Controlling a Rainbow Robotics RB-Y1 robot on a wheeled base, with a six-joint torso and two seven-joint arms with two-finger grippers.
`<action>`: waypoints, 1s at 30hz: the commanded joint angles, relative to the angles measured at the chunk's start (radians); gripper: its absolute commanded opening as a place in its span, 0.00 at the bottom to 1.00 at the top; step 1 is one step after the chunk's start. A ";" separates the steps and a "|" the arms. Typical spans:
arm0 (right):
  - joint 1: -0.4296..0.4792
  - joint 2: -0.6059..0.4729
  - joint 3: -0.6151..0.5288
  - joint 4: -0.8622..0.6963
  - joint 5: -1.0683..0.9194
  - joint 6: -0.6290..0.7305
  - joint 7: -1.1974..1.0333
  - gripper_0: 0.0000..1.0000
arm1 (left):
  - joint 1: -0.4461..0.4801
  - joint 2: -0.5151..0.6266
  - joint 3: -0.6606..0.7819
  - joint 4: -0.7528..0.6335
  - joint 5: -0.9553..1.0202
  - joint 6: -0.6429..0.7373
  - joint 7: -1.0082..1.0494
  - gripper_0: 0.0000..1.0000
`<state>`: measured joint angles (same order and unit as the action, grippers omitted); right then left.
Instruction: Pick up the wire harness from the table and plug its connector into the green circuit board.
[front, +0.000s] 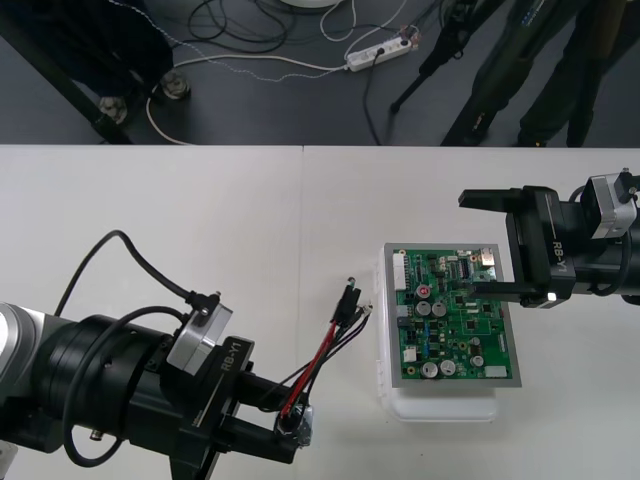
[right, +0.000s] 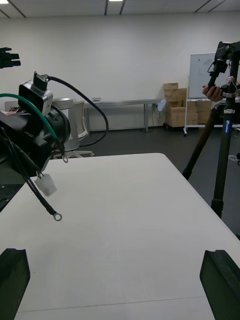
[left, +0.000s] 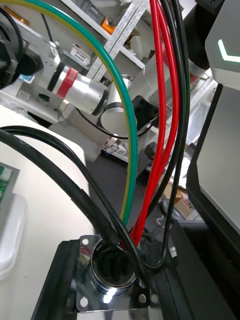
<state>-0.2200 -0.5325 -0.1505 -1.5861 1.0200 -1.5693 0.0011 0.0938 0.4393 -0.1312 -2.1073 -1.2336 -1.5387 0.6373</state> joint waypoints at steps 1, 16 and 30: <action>-0.024 -0.029 0.012 -0.017 -0.006 -0.001 -0.033 1.00 | 0.014 -0.017 -0.067 -0.043 0.019 0.025 0.170 0.00; -0.025 -0.029 0.011 -0.011 -0.006 -0.001 -0.047 1.00 | -0.115 -0.017 -0.176 -0.043 -0.003 0.061 0.452 0.00; -0.025 -0.029 0.011 -0.006 -0.009 -0.001 -0.055 1.00 | -0.239 -0.019 -0.217 -0.020 -0.006 0.066 0.614 0.00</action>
<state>-0.2202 -0.5325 -0.1501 -1.5857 1.0200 -1.5693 0.0002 -0.0788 0.4392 -0.3158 -2.1106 -1.2367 -1.5169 1.2240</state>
